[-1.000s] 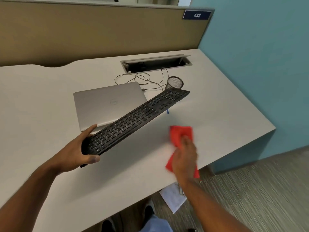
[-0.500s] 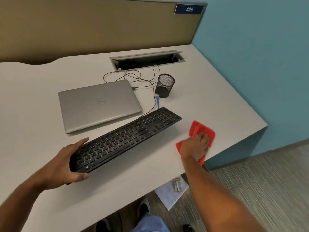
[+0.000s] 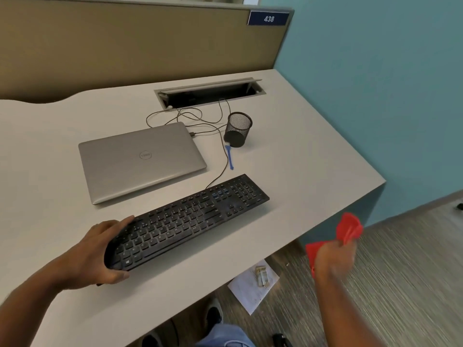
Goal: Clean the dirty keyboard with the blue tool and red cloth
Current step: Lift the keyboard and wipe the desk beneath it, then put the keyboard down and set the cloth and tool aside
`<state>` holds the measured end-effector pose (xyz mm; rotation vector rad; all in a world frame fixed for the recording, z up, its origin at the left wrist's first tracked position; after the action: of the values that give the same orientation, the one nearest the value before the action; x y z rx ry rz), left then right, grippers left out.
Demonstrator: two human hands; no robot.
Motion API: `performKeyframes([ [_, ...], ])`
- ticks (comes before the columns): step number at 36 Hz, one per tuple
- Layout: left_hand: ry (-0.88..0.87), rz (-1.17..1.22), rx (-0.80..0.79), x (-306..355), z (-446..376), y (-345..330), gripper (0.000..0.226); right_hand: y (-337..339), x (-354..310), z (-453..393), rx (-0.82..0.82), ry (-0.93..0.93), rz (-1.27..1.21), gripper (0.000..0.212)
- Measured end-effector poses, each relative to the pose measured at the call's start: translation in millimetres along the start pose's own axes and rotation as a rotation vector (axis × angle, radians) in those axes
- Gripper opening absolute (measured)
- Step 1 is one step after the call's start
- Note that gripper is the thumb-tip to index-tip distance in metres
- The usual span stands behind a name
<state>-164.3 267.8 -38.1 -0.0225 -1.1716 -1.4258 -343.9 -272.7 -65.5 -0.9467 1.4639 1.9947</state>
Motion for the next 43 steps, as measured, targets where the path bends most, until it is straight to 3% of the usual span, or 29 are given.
performKeyframes([
  [6, 0.015, -0.078, 0.002, 0, 3, -6, 0.132, -33, -78, -17, -0.192, 0.461, 0.212, 0.03],
  [14, 0.061, -0.137, 0.068, -1, 11, -20, 0.134, -86, -111, -21, -0.447, 0.781, 0.634, 0.043],
  [25, 0.159, -0.192, 0.099, 2, 16, -25, 0.137, -117, -83, -16, -0.572, 0.911, 1.061, 0.066],
  [43, 0.363, -0.171, 0.046, 4, 0, -32, 0.152, -126, -74, -12, -0.547, 0.946, 1.055, 0.067],
])
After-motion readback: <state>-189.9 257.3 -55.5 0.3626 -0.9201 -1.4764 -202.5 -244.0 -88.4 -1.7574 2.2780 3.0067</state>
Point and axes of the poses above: each hand's wrist, its own z-axis away from the middle knuckle, its own y-axis out of the back of the hand, x = y × z, the point moved 2 cm from there along -z, towards the middle knuckle, and after that the axes turned 14 degrees about -x, right-handed, at the moved point
